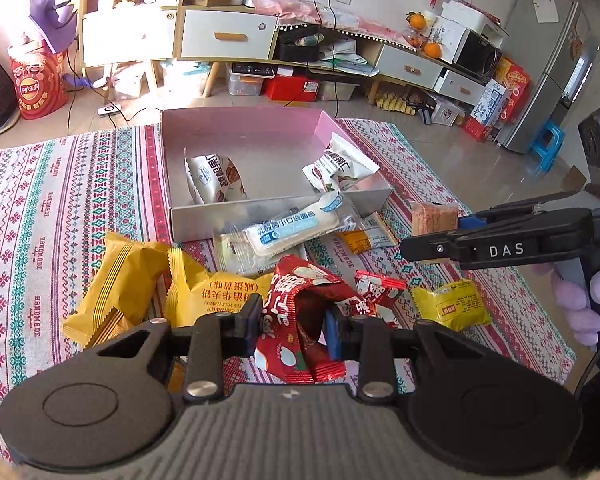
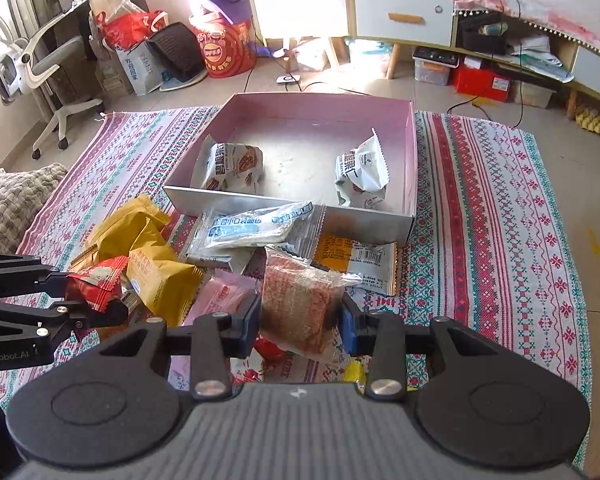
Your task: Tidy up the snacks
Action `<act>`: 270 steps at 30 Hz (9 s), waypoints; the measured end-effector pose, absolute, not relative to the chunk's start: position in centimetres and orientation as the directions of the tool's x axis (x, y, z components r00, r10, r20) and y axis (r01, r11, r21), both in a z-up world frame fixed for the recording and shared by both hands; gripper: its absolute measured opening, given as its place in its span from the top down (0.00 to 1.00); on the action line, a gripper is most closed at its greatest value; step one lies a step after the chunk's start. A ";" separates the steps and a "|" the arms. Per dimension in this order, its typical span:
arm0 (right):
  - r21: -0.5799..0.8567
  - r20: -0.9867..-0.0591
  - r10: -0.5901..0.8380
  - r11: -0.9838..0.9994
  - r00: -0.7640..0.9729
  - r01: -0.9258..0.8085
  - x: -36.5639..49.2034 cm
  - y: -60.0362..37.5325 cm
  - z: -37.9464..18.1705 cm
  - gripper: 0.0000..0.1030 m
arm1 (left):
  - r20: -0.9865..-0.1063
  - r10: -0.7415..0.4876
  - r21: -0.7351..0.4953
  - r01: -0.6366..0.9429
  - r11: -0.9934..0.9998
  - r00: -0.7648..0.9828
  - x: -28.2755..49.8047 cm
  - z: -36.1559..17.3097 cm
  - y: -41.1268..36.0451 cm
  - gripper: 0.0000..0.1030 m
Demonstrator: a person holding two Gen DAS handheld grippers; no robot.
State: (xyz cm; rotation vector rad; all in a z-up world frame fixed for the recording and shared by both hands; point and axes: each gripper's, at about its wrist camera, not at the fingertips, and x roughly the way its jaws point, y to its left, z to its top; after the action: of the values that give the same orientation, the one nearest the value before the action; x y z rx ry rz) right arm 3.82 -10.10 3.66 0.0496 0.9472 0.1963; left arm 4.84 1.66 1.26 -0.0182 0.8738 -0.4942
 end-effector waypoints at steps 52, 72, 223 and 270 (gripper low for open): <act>0.232 -0.734 0.169 0.973 0.658 0.010 14.4 -10.9 0.8 0.66 | -0.694 -0.298 -0.149 0.274 0.950 0.655 17.9 -1.0 -2.0 0.60; 0.153 -0.705 0.173 0.984 0.688 -0.091 11.1 -8.9 4.6 0.29 | -0.684 -0.268 -0.104 0.272 0.957 0.679 14.0 1.6 0.6 0.11; 0.150 -0.801 0.204 0.979 0.563 -0.142 4.7 -8.5 -1.0 0.72 | -0.746 -0.312 -0.023 0.445 0.895 0.588 6.5 -2.3 3.1 0.58; 0.283 -0.707 0.205 0.959 0.677 0.005 12.2 -12.2 1.0 0.72 | -0.668 -0.360 -0.180 0.328 0.928 0.652 16.5 0.7 -1.0 0.59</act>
State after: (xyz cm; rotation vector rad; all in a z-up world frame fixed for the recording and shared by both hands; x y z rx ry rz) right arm 12.16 -12.22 1.01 0.2722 0.8222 0.1142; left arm 16.50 -0.99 0.70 -0.0446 0.7677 -0.3903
